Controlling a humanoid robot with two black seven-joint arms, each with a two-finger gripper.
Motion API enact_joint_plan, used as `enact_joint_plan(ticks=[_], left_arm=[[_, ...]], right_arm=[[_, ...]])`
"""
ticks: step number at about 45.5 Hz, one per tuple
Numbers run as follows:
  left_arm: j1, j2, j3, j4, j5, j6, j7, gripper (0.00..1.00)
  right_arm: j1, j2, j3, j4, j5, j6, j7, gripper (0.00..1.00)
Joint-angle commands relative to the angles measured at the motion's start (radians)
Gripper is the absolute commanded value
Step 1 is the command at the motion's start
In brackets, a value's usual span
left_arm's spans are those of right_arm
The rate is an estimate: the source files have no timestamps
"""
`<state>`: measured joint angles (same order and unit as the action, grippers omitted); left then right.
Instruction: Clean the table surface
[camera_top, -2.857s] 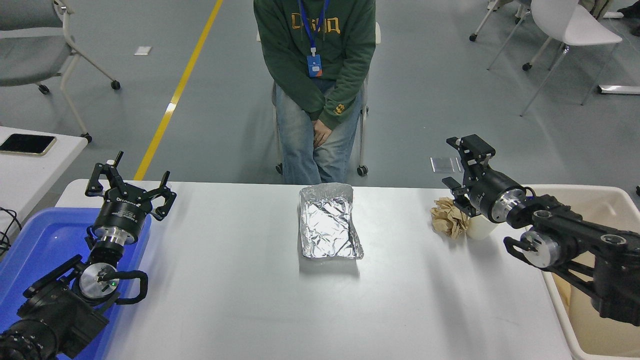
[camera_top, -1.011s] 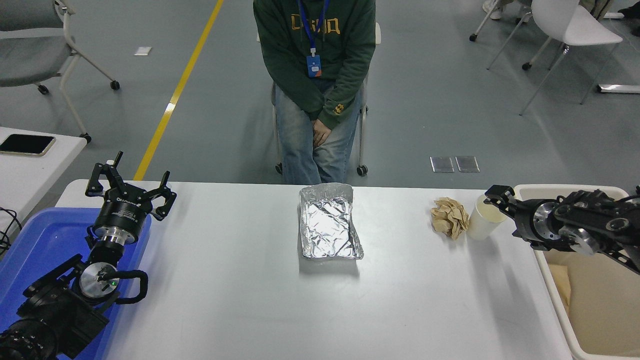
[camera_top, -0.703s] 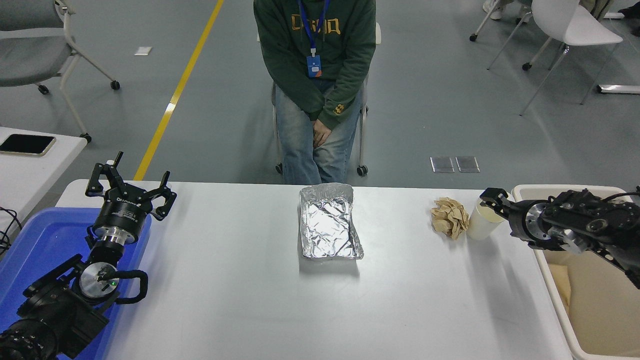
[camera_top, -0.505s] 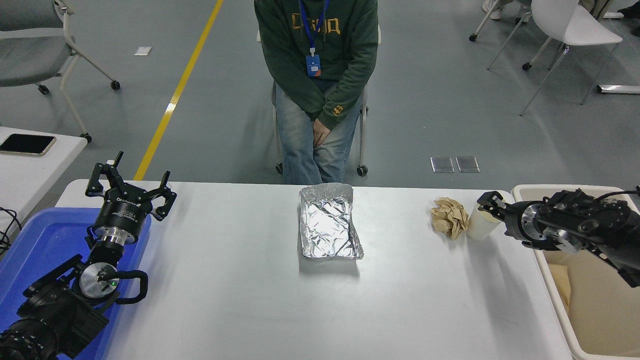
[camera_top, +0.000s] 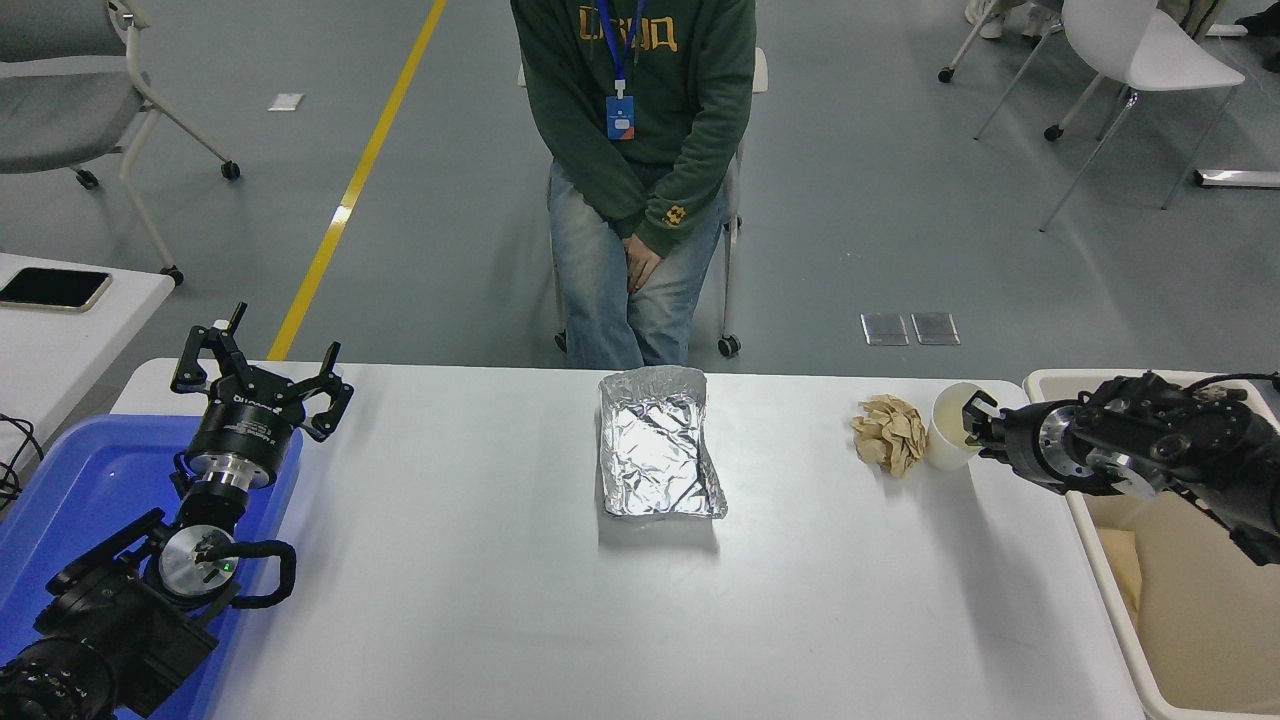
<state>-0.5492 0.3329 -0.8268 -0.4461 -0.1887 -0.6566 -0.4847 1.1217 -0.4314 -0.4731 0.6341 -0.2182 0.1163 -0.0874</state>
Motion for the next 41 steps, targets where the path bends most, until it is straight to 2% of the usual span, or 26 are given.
enact_joint_plan(ticks=[1, 17, 41], left_arm=[[0.000, 0.000, 0.000, 0.001, 0.000, 0.000, 0.000, 1.00], [0.000, 0.000, 0.000, 0.000, 0.000, 0.000, 0.000, 1.00], [0.000, 0.000, 0.000, 0.000, 0.000, 0.000, 0.000, 1.00]], right_arm=[[0.009, -0.007, 0.001, -0.002, 0.006, 0.026, 0.000, 0.00], [0.079, -0.124, 0.002, 0.048, -0.001, 0.118, 0.006, 0.00], [0.355, -0.533, -0.001, 0.470, -0.197, 0.172, 0.006, 0.00]])
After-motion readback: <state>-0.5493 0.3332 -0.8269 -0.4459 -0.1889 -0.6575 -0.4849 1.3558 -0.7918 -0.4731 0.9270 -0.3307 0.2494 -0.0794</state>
